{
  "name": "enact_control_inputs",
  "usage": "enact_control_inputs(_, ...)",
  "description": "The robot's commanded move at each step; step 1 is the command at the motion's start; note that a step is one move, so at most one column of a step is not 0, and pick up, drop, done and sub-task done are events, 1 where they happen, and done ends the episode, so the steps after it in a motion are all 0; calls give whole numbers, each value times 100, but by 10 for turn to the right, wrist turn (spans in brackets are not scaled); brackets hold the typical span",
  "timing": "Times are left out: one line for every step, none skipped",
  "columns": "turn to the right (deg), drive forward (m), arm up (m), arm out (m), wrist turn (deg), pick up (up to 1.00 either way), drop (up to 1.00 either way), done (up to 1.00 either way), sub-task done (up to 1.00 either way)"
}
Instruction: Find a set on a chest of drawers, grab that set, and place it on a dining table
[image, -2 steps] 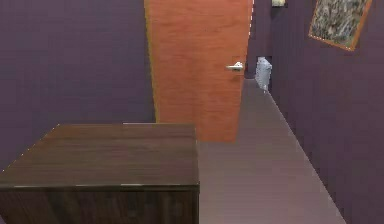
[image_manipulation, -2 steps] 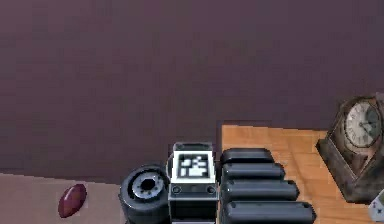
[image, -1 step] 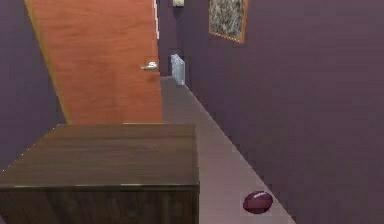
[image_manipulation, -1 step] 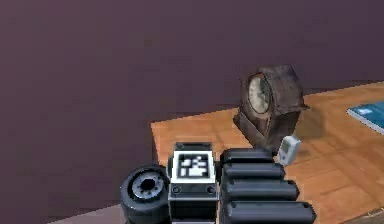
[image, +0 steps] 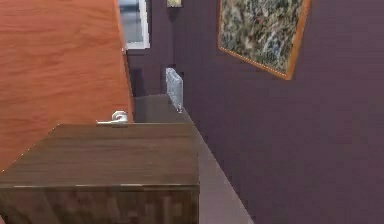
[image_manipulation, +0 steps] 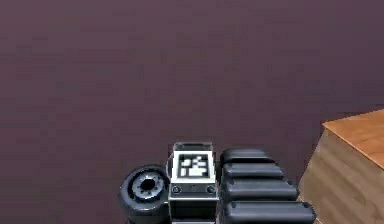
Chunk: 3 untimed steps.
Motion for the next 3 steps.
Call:
enact_control_inputs(0,85,0,0,0,0,0,0,0)
enact_control_inputs(-120,0,0,0,0,0,0,0,0)
enact_control_inputs(0,45,0,0,0,0,0,0,0)
